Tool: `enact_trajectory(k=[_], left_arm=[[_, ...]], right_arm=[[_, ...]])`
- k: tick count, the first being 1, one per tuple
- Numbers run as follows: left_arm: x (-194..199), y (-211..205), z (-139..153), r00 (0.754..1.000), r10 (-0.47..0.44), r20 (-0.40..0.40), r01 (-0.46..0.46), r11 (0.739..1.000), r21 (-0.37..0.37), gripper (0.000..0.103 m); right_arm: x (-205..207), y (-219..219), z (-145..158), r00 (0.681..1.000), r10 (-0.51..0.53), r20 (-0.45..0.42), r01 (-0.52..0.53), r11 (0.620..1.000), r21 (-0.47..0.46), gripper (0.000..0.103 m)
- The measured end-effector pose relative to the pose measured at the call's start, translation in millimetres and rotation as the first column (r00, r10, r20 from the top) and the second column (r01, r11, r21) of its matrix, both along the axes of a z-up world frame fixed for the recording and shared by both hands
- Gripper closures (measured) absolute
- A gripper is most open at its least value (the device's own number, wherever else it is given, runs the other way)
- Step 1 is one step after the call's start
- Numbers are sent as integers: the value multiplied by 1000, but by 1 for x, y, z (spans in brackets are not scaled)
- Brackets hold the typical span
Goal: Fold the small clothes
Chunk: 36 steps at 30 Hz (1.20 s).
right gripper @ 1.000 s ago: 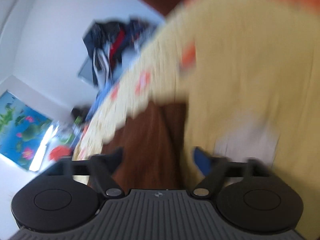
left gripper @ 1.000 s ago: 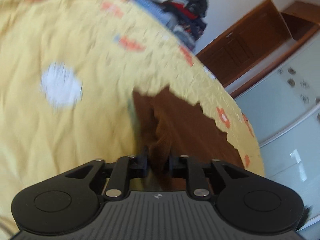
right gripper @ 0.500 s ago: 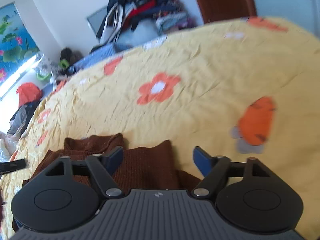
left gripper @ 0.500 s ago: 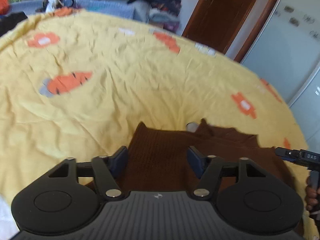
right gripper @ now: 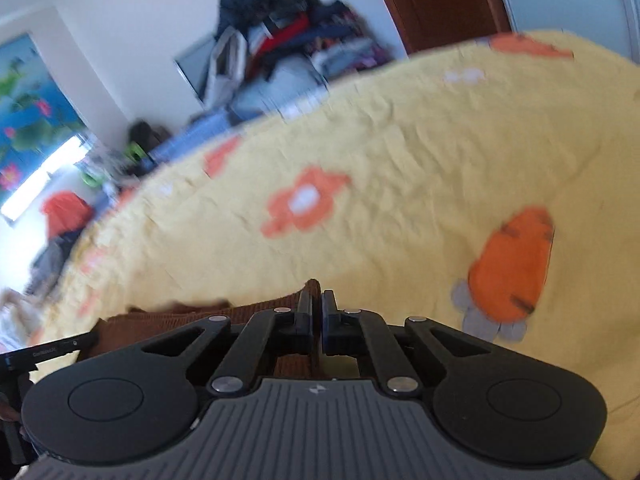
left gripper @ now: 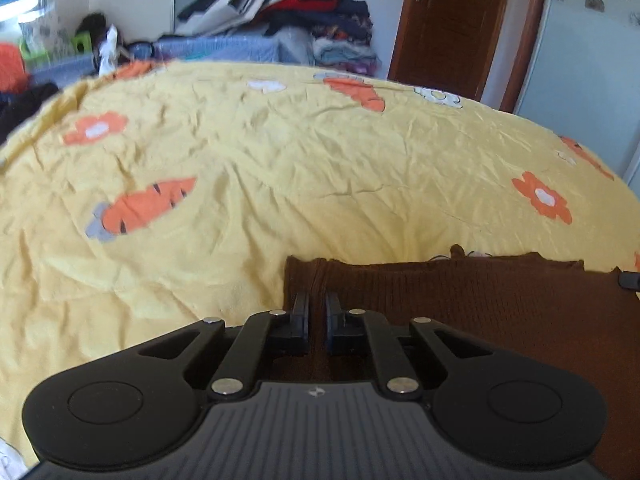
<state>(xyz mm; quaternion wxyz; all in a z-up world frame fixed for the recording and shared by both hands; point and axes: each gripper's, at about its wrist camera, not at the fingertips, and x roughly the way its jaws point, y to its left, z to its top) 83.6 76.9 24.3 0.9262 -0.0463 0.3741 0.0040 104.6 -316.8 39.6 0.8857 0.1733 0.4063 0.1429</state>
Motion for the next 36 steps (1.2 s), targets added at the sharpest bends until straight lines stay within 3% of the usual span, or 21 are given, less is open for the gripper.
enact_trajectory(k=[3, 5, 6, 9, 11, 14, 15, 16, 17, 18, 21, 23, 24, 26, 29, 31, 36], left_arm=[[-11, -6, 15, 1000, 7, -2, -7, 999, 35, 91], [-24, -8, 30, 998, 11, 55, -13, 999, 36, 88], [-27, -11, 35, 997, -3, 73, 1, 1000, 21, 80], [-24, -30, 37, 994, -52, 96, 54, 998, -12, 34], [-16, -43, 27, 993, -65, 96, 65, 998, 3, 32], [-2, -49, -4, 999, -37, -5, 38, 999, 21, 31], [-8, -50, -10, 998, -46, 49, 43, 997, 61, 23], [-11, -52, -14, 997, -54, 63, 49, 996, 75, 23], [-14, -52, -13, 996, -52, 67, 47, 996, 71, 23], [-15, -52, -12, 996, -51, 67, 47, 996, 71, 23], [-14, -48, -11, 997, -49, 67, 46, 998, 50, 22], [-14, -48, -10, 996, -51, 69, 47, 998, 49, 22], [-14, -48, -10, 996, -50, 69, 47, 998, 46, 22], [-14, -48, -10, 996, -50, 70, 47, 998, 45, 21], [-14, -48, -11, 996, -52, 69, 49, 998, 48, 20], [-14, -47, -11, 996, -51, 70, 48, 998, 46, 20], [-14, -48, -12, 996, -49, 70, 45, 998, 53, 20]], right_arm=[[-7, 5, -1, 999, -34, -7, 34, 999, -2, 77], [-18, 7, 15, 998, -37, 58, 38, 999, -27, 43], [-25, 9, 26, 993, -52, 106, 56, 998, -37, 39], [-35, 22, 47, 986, -7, 164, 3, 1000, 25, 35], [-31, 46, 47, 986, 77, 147, -81, 996, 21, 22], [-24, 75, 25, 984, 143, 104, -139, 989, -44, 19], [-20, 78, 13, 988, 137, 68, -133, 989, -69, 18], [-17, 77, -2, 991, 127, 36, -122, 987, -104, 16], [-25, 74, -10, 979, 155, 132, -138, 981, -136, 13], [-25, 67, -14, 980, 147, 133, -133, 985, -114, 13], [-20, 51, -14, 984, 128, 125, -123, 991, -48, 13], [-21, 44, -14, 987, 99, 122, -99, 995, -10, 20], [-24, 45, -10, 990, 82, 117, -79, 996, -30, 20], [-37, 55, 1, 993, 42, 109, -32, 995, -92, 10], [-58, 69, 5, 977, 143, 157, -122, 983, -136, 0], [-59, 74, -13, 978, 170, 118, -136, 959, -247, 0], [-57, 66, -15, 979, 151, 140, -121, 972, -203, 0]])
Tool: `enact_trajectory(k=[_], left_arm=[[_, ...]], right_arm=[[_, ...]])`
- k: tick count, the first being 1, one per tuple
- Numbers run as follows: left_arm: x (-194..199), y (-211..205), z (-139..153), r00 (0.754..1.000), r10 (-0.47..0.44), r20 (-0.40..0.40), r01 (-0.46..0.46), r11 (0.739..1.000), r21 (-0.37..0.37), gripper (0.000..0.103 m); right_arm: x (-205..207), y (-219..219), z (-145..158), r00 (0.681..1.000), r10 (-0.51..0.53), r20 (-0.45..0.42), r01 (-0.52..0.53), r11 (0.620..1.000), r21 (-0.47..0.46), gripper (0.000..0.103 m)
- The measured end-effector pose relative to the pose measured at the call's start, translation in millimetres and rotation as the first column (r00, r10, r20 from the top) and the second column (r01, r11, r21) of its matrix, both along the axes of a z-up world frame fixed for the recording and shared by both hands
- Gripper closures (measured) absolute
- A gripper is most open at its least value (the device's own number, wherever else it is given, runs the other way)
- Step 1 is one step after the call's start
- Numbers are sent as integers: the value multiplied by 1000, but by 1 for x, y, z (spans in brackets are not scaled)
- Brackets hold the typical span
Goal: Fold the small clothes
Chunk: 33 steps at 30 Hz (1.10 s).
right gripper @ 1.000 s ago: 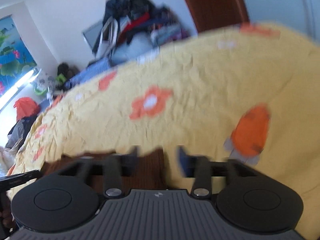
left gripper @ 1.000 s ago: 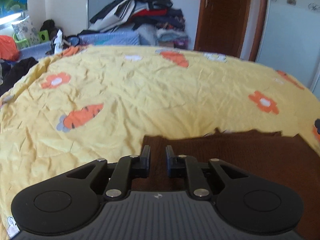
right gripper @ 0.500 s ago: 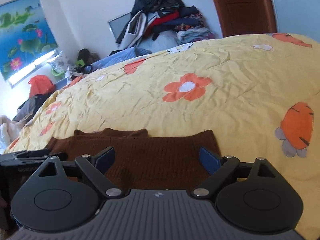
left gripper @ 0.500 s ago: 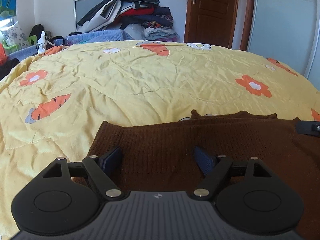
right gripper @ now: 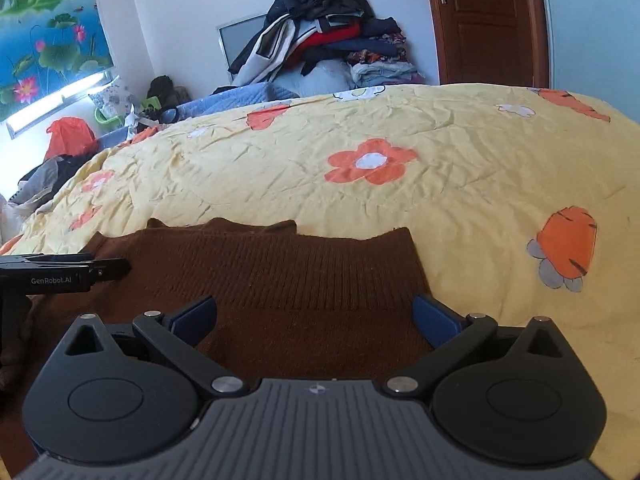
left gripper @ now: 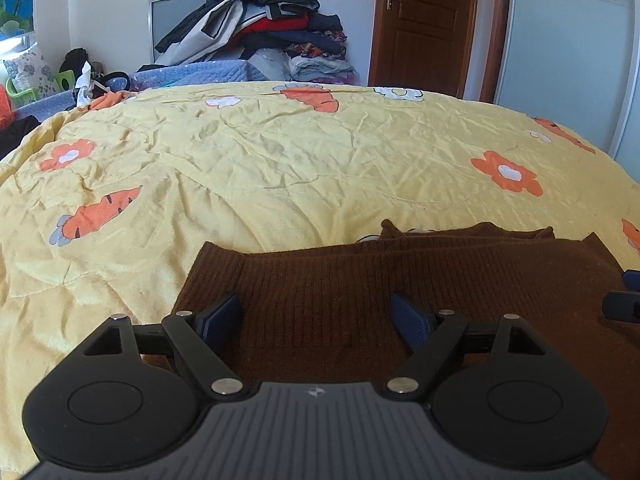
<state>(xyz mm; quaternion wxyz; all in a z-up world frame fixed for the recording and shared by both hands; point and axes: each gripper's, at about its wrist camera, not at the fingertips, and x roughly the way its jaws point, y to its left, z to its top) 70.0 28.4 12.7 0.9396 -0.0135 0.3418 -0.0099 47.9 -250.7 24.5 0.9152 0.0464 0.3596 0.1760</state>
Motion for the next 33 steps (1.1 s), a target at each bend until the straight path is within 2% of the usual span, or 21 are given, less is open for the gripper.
enact_trajectory(k=[4, 6, 8, 10, 13, 16, 18, 20, 21, 22, 24, 26, 27, 29, 30, 31, 33], left_arm=[[-8, 5, 9, 999, 42, 6, -42, 999, -14, 20], [-33, 20, 22, 993, 110, 40, -107, 991, -77, 20], [-68, 42, 33, 985, 162, 59, -149, 972, -182, 20], [-109, 66, 38, 968, 248, 46, -224, 929, -293, 20], [-171, 93, 31, 935, 353, -36, -329, 823, -462, 20], [-213, 99, 16, 908, 393, -145, -404, 729, -552, 20], [-223, 97, 7, 909, 369, -193, -407, 693, -595, 20], [-218, 90, 6, 920, 342, -192, -385, 689, -614, 19], [-212, 88, 5, 924, 327, -196, -374, 679, -632, 19], [-205, 88, 1, 925, 318, -207, -372, 658, -655, 20], [-199, 90, -1, 904, 372, -209, -408, 608, -682, 20], [-192, 90, -1, 885, 408, -226, -442, 578, -686, 21], [-188, 88, 0, 879, 417, -230, -453, 584, -674, 21], [-181, 80, 3, 873, 424, -239, -475, 636, -608, 50], [-179, 75, 2, 871, 421, -254, -487, 665, -566, 75], [-178, 72, 2, 869, 430, -245, -491, 683, -540, 76], [-179, 70, 4, 864, 441, -243, -500, 695, -517, 76]], right_arm=[[-3, -2, 2, 1000, -3, 2, 3, 1000, 14, 0], [-4, -4, 3, 1000, -5, 3, 5, 1000, 25, 0], [-6, -4, 5, 1000, -8, 4, 8, 999, 36, 0], [-7, -6, 5, 1000, -10, 4, 10, 999, 47, 0], [-6, -9, 5, 1000, -12, 4, 12, 998, 68, 0], [-6, -13, 5, 1000, -14, 1, 14, 995, 97, 0], [-7, -15, 5, 1000, -17, 0, 17, 993, 115, 0], [-6, -18, 5, 1000, -20, 0, 20, 991, 134, 0], [-7, -19, 5, 1000, -21, 0, 21, 989, 144, 0], [-7, -20, 5, 1000, -21, 0, 21, 988, 153, 0], [-7, -23, 5, 1000, -22, -2, 22, 985, 170, 0], [-8, -25, 5, 1000, -23, -3, 24, 982, 186, 0], [-7, -26, 5, 1000, -24, -4, 24, 981, 194, 0], [-8, -28, 5, 1000, -25, -4, 26, 978, 209, 0], [-8, -29, 5, 1000, -26, -4, 26, 976, 215, 0], [-8, -30, 5, 1000, -26, -5, 27, 975, 222, 0], [-9, -32, 4, 1000, -27, -7, 28, 971, 238, 0]])
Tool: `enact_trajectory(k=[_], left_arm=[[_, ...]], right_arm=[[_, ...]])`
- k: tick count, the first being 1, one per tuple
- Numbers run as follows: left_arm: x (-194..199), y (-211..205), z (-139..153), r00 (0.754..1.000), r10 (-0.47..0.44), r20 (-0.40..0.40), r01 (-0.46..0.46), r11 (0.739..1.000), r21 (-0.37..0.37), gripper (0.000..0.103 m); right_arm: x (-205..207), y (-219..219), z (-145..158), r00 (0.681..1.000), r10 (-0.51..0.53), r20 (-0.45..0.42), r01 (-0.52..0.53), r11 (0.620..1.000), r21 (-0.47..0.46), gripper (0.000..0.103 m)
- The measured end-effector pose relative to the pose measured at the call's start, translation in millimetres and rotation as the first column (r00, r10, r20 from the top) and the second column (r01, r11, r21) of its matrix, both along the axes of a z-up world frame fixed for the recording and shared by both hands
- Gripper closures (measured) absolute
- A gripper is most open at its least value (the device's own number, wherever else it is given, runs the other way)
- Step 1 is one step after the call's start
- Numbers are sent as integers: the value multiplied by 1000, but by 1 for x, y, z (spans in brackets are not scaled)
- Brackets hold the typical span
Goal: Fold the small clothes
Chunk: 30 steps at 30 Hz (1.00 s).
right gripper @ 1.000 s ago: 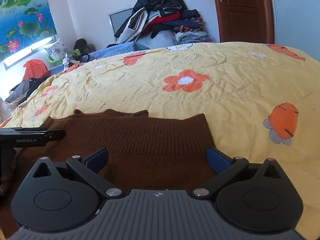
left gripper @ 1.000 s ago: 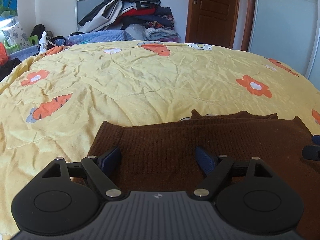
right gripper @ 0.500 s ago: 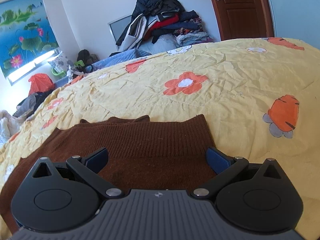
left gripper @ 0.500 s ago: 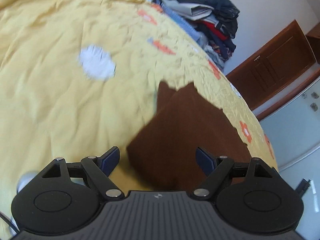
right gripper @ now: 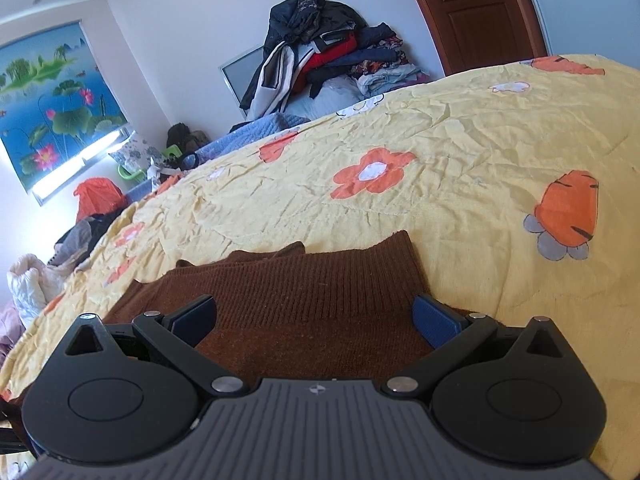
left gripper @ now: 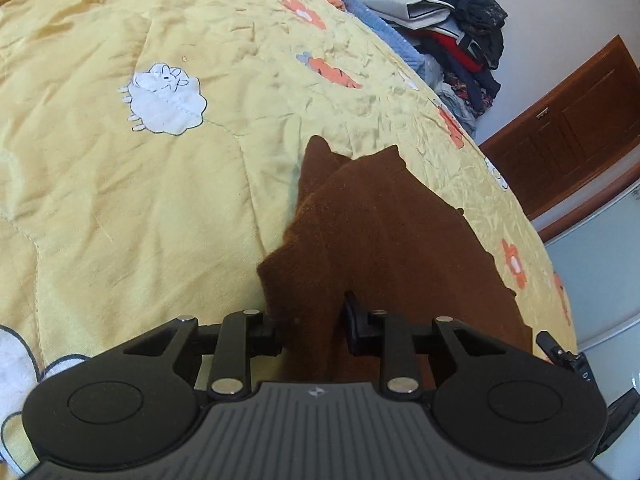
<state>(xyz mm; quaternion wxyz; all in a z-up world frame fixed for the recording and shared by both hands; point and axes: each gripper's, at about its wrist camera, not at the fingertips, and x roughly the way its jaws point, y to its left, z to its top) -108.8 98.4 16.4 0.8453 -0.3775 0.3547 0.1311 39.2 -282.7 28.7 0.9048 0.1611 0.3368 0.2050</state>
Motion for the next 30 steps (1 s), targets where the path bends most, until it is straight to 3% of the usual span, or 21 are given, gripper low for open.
enact_trajectory(k=[4, 6, 8, 10, 13, 14, 16, 19, 22, 25, 28, 30], left_arm=[[12, -20, 18, 1000, -21, -24, 24, 988, 150, 87], [25, -47, 39, 996, -93, 1, 90, 960, 265, 88], [40, -85, 61, 976, -212, 48, 181, 914, 363, 88], [46, -134, 78, 923, -374, 92, 294, 839, 458, 88], [46, -205, 72, 795, -604, 52, 472, 671, 572, 88], [45, -221, 64, 760, -649, 26, 523, 636, 568, 88], [47, -239, 46, 714, -700, -33, 601, 587, 543, 88], [47, -243, 33, 700, -711, -68, 618, 555, 556, 88], [48, -236, 37, 686, -726, -47, 622, 552, 556, 88], [47, -234, 40, 677, -735, -34, 619, 544, 567, 88], [41, -234, 41, 665, -746, -25, 604, 517, 607, 88], [37, -236, 42, 654, -757, -21, 593, 495, 634, 88]], right_arm=[[1, -5, -1, 1000, -1, -5, 1, 999, 38, 0], [1, -7, -1, 1000, -2, -6, 3, 999, 53, 0], [1, -9, -2, 1000, -4, -9, 4, 998, 70, 0], [1, -12, -2, 1000, -6, -11, 7, 996, 91, 0], [1, -17, -3, 1000, -11, -17, 13, 991, 133, 0], [1, -19, -4, 1000, -13, -21, 16, 988, 152, 0], [2, -25, -6, 999, -16, -31, 22, 980, 199, 0], [6, -42, -6, 997, -18, -77, 41, 950, 308, 0], [3, -58, 6, 990, -24, -139, 77, 917, 390, 0], [5, -70, 17, 984, 38, -177, 57, 862, 503, 0], [19, -64, 16, 947, 157, -280, 27, 832, 555, 0], [28, -51, 12, 910, 226, -347, 1, 837, 547, 0]])
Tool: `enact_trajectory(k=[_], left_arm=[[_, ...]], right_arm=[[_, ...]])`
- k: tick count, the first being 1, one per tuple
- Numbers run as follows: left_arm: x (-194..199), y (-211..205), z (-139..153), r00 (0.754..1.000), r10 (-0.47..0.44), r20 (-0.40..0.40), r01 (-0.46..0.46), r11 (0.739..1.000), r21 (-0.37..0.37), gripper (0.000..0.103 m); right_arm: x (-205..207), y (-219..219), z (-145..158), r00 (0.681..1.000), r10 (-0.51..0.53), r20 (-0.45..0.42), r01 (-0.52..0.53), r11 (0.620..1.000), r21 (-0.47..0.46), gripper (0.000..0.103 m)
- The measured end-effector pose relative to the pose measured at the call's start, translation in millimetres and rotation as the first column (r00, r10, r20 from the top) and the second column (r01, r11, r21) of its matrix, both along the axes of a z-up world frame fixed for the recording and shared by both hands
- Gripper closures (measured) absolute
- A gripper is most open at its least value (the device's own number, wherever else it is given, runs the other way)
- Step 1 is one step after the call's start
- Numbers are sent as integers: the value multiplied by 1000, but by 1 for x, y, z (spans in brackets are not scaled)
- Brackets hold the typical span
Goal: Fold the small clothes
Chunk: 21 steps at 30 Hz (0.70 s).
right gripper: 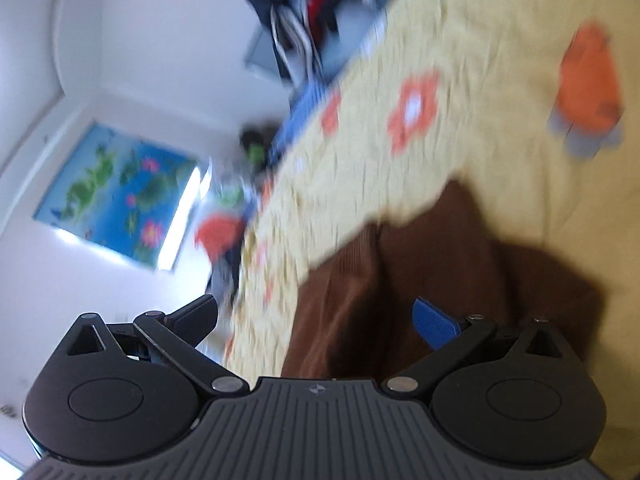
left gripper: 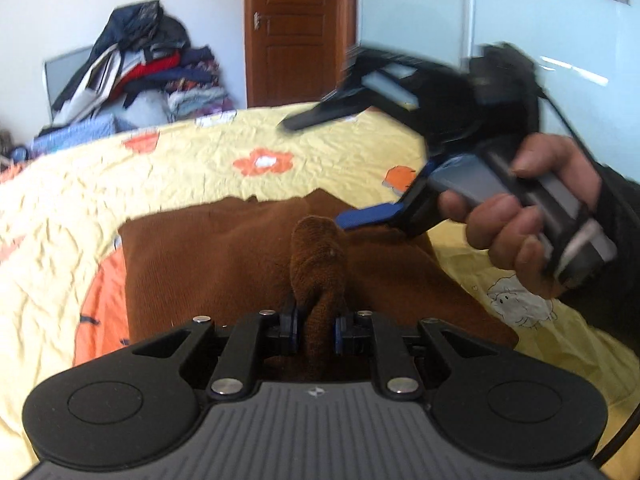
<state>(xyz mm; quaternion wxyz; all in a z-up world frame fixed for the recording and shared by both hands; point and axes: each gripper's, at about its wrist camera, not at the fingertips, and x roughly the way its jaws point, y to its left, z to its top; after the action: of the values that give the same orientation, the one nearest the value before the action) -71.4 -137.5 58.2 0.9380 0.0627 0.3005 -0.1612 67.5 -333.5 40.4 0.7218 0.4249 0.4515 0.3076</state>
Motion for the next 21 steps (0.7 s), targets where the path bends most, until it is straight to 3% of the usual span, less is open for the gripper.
enact_trajectory(k=[7, 9, 10, 11, 13, 16, 19, 21], left_arm=[[-2, 3, 0, 998, -48, 42, 46, 998, 31, 88], [-6, 4, 1, 998, -50, 37, 49, 998, 27, 88], [-6, 5, 1, 998, -52, 35, 51, 998, 25, 88], [-6, 5, 2, 998, -54, 34, 53, 998, 23, 88], [-5, 4, 3, 998, -59, 34, 58, 998, 18, 88], [-6, -1, 6, 995, -92, 48, 91, 996, 10, 88], [-11, -15, 9, 983, -166, 73, 167, 986, 1, 88], [-12, -25, 3, 975, -219, 49, 219, 976, 3, 88]], right_arm=[[16, 57, -3, 972, 218, -83, -226, 970, -92, 1], [22, 68, -5, 967, 232, -101, -243, 965, -104, 9], [25, 72, -5, 967, 233, -105, -244, 963, -114, 22], [28, 75, -6, 965, 240, -105, -252, 959, -128, 47], [31, 82, -9, 962, 252, -108, -269, 944, -191, 80], [27, 80, -5, 966, 255, -29, -254, 931, -264, 82], [16, 61, 24, 966, 244, 85, -208, 931, -300, 82], [3, 39, 39, 962, 230, 145, -169, 923, -345, 83]])
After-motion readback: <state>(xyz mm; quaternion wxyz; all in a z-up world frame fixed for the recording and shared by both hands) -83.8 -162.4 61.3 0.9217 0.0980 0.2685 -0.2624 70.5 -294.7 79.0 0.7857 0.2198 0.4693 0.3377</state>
